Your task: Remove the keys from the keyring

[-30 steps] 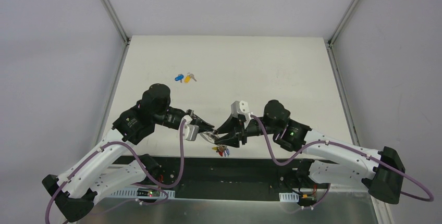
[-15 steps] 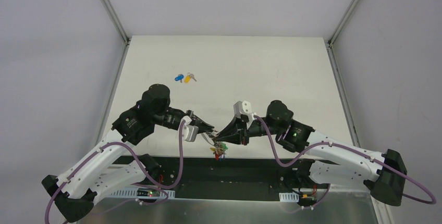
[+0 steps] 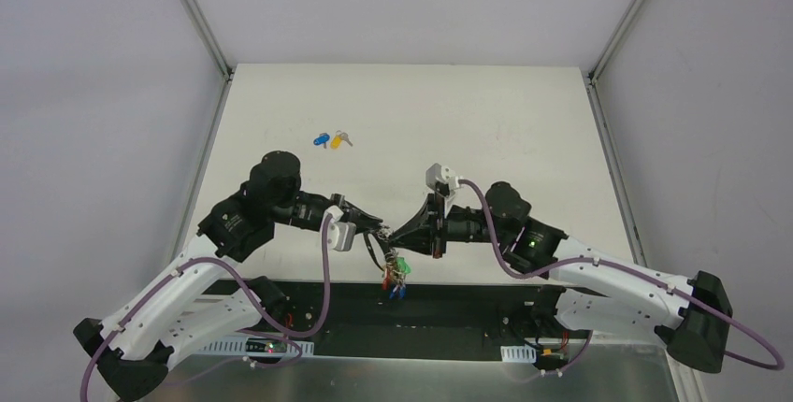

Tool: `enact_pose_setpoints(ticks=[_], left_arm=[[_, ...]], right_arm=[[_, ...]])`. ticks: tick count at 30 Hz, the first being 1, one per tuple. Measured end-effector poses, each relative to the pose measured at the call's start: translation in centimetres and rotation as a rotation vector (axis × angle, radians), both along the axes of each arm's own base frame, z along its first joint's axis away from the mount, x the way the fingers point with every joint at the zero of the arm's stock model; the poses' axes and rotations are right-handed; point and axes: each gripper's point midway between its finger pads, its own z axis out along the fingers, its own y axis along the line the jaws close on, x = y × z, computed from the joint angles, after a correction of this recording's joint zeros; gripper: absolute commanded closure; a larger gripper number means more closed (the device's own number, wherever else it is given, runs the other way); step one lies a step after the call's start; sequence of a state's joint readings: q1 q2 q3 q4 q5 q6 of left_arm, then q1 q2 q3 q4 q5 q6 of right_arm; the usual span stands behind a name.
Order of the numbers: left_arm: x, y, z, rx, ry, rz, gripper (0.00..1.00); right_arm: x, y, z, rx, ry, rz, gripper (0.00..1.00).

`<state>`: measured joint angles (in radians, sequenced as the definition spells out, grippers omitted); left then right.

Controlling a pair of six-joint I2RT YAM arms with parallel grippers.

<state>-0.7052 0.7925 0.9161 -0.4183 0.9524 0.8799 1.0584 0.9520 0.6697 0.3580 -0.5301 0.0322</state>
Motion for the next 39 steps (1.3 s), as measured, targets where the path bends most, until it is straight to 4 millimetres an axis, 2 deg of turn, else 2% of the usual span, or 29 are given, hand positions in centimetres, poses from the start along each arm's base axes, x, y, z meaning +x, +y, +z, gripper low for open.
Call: enact_pose_setpoints(ticks=[5, 11, 13, 18, 23, 25, 27, 29, 33, 36, 39], left_arm=[[1.2, 0.2, -0.3, 0.001, -0.041, 0.061, 1.0], [2.2, 0.1, -2.1, 0.042, -0.025, 0.096, 1.0], [2.8, -0.2, -3.1, 0.071, -0.005, 0.108, 1.0], [5.2, -1.2, -5.9, 0.148, 0.085, 0.186, 1.0], [8.7, -1.4, -8.8, 0.22, 0.222, 0.383, 1.0], [11.5, -0.6, -9.8, 0.243, 0.274, 0.564, 1.0], [14.7, 1.1, -10.7, 0.239, 0.345, 0.757, 1.0], [18.2, 3.8, -11.7, 0.211, 0.441, 0.954, 1.0], [23.7, 8.6, -13.4, 0.165, 0.614, 1.233, 0.96], [26.5, 10.7, -14.8, 0.122, 0.749, 1.349, 0.94], [28.6, 12.4, -16.9, 0.101, 0.875, 1.428, 0.9]], right_arm=[[2.4, -1.1, -0.7, 0.026, 0.223, -0.173, 1.0], [8.6, -4.4, -5.5, 0.111, 0.498, -0.542, 1.0], [9.4, -4.8, -6.7, 0.122, 0.558, -0.605, 1.0], [11.3, -5.7, -6.3, 0.179, 0.584, -0.716, 1.0], [12.9, -9.2, -5.4, 0.195, 0.494, -0.886, 1.0], [13.6, -10.8, -5.0, 0.171, 0.429, -0.963, 1.0], [14.4, -12.4, -4.2, 0.135, 0.357, -1.036, 1.0], [15.2, -13.8, -3.1, 0.087, 0.279, -1.1, 1.0], [16.4, -15.5, -1.4, -0.01, 0.162, -1.165, 1.0], [17.6, -15.9, -0.2, -0.096, 0.107, -1.185, 1.0], [19.2, -15.5, 0.4, -0.171, 0.086, -1.184, 1.0]])
